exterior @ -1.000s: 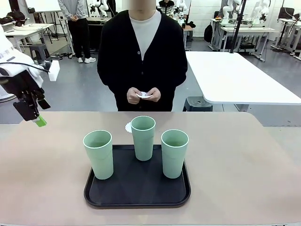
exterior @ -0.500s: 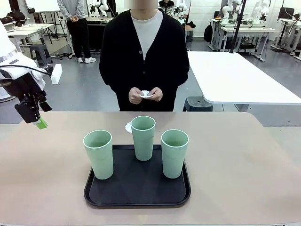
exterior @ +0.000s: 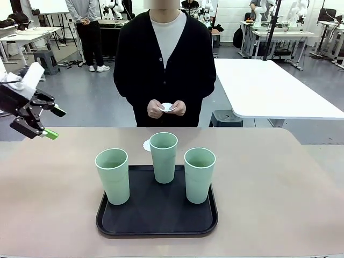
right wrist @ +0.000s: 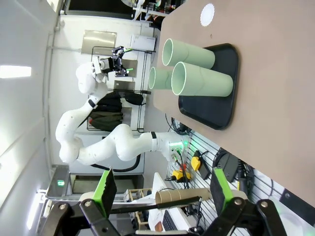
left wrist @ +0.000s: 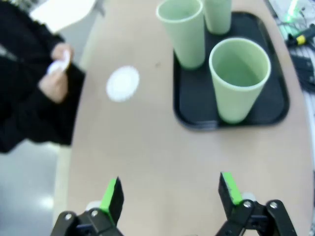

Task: Place coasters on the table and set cups on them.
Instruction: Pick up one Reusable plastic cup and place it on a coaster set by the human.

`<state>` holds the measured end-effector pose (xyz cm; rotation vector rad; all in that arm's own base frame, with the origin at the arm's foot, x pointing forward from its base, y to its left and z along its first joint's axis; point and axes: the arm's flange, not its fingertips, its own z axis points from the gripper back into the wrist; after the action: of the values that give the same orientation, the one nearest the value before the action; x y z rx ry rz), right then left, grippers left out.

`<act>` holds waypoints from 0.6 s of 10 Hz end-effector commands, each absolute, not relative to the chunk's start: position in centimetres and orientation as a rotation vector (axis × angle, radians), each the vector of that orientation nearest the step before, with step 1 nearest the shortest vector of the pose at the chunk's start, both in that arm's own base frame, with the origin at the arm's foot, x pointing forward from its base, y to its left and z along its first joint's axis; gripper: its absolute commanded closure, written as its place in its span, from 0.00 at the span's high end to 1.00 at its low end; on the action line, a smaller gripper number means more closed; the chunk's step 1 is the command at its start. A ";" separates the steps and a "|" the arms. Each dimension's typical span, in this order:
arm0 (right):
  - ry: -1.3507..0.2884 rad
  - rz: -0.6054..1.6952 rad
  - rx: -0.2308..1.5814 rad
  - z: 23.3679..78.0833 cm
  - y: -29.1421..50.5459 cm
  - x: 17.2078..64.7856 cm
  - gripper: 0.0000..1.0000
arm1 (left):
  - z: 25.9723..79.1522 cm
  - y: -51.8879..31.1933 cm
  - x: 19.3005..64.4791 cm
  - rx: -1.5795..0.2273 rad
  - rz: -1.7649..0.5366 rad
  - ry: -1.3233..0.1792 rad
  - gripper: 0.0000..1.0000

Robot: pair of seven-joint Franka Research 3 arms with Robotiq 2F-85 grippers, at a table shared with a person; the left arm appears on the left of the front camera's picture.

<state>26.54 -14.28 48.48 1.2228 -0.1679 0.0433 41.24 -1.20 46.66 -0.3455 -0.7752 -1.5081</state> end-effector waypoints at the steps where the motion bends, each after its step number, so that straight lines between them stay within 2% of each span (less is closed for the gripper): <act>1: -0.170 0.048 1.227 48.5 -14.3 26.5 1.00 | 43.5 -0.6 43.7 -0.621 -1.509 -0.789 1.00; 3: -0.170 0.048 1.227 48.5 -14.3 26.5 1.00 | 41.5 0.1 44.4 -0.787 -1.486 -0.740 1.00; 6: -0.170 0.048 1.227 48.5 -14.3 26.5 1.00 | 37.8 -0.4 44.5 -0.817 -1.533 -0.737 1.00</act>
<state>26.55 -14.27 48.48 1.2225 -0.1676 0.0435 43.96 0.09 38.23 -0.8354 -0.7108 -1.4754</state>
